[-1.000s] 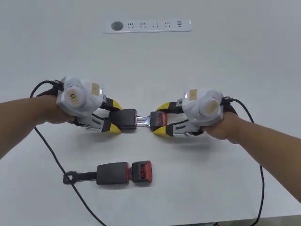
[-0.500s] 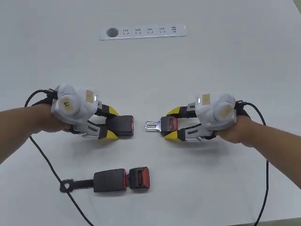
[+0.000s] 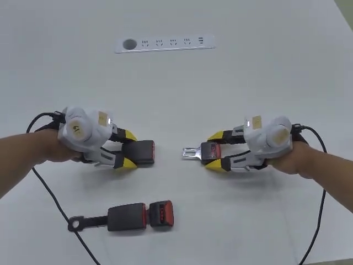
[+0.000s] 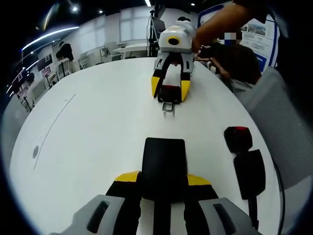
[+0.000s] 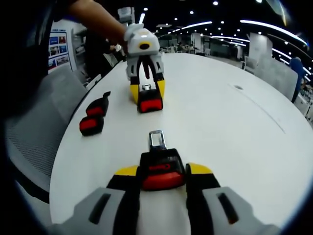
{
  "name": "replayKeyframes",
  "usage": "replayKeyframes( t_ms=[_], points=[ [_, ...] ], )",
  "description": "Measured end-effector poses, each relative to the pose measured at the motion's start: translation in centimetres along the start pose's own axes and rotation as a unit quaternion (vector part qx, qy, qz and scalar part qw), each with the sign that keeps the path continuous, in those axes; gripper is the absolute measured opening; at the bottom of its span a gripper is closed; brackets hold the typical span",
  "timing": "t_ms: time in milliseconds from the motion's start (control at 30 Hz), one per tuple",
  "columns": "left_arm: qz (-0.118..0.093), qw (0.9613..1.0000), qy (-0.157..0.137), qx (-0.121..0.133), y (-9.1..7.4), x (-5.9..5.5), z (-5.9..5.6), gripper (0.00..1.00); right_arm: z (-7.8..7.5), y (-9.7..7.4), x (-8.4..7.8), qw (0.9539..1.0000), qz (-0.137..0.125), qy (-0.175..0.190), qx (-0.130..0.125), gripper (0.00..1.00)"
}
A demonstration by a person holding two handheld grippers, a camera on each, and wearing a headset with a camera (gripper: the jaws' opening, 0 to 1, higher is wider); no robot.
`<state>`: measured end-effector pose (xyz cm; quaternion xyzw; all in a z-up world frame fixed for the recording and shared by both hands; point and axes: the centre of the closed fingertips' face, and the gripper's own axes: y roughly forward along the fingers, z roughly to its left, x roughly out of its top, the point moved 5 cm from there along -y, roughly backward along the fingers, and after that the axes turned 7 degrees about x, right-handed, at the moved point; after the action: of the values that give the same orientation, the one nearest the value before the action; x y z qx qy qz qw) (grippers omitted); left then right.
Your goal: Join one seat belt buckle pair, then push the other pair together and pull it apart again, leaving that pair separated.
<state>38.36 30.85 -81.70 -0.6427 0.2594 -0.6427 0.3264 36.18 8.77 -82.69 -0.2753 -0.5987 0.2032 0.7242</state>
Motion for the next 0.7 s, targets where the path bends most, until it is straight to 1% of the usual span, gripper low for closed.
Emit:
replayKeyframes(
  t_ms=[100,167,300,700],
  points=[
    [0.000,1.0000,-0.001,0.000,0.0,0.0,0.0,0.34,0.1,-0.4,-0.2,1.0000,0.001,0.003,-0.003,0.36],
    [0.000,1.0000,-0.001,0.001,0.0,0.0,0.0,0.34,0.1,-0.6,-0.3,1.0000,-0.004,0.006,-0.007,0.37],
    [0.001,1.0000,0.000,0.000,0.0,0.0,-0.1,0.34,0.1,-1.2,-0.8,1.0000,-0.004,0.007,-0.006,0.37],
    [0.003,1.0000,-0.001,-0.001,0.0,0.1,-0.1,0.34,0.3,-1.8,-1.0,1.0000,-0.002,0.006,-0.008,0.37]
  ],
)
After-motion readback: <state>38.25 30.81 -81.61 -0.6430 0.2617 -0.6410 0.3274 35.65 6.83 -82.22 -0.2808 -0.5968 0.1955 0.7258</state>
